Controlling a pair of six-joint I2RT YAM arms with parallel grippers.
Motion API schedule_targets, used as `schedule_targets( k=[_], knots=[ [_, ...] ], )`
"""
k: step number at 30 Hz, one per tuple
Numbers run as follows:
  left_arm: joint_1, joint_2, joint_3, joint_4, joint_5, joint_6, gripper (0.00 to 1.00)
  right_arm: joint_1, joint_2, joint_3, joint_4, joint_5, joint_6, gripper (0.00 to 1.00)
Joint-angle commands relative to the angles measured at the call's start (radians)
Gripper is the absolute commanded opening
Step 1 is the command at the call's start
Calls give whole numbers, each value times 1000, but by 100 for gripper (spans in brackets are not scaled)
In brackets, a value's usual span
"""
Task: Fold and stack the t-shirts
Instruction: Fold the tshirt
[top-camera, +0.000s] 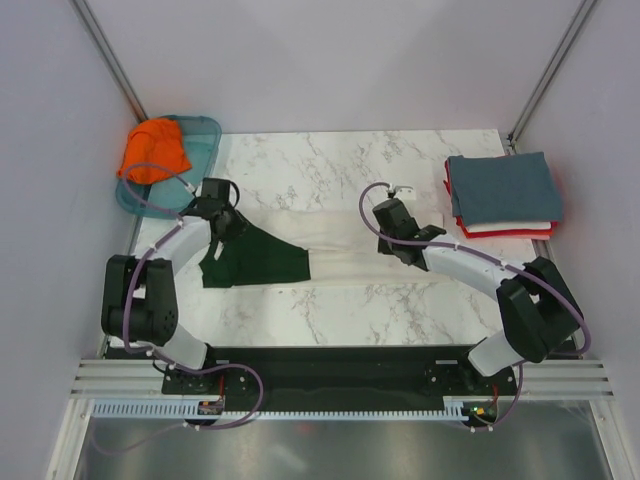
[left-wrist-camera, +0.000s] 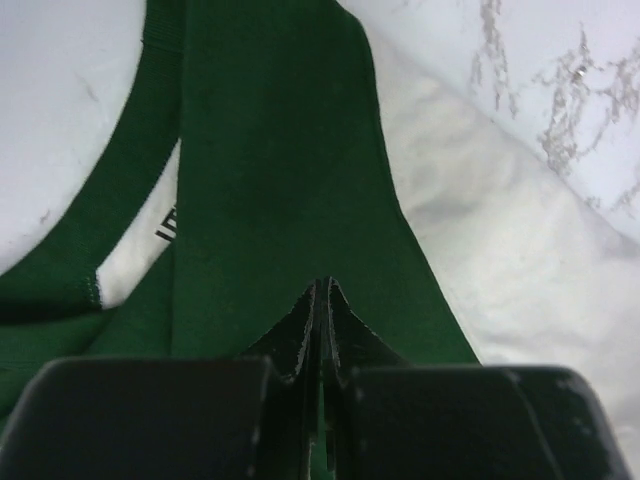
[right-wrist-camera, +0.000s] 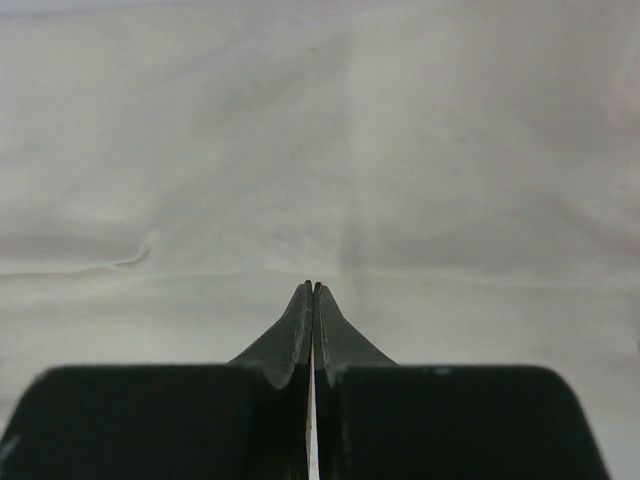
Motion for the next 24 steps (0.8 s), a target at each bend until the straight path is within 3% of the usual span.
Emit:
schedule_targets(
  k=[1, 11, 20, 24],
  knots=[
    [9, 49, 107, -81, -108, 32, 2, 4, -33, -45, -82, 98, 15, 0],
    [9, 274, 302, -189, -184, 74, 2, 3, -16, -120, -115, 53, 51, 0],
    [8, 472, 470, -270, -151, 134, 2, 7, 50, -121, -137, -69, 54, 0],
    [8, 562, 619, -302, -114, 180, 2, 27, 42, -143, -141, -132, 50, 0]
  ],
)
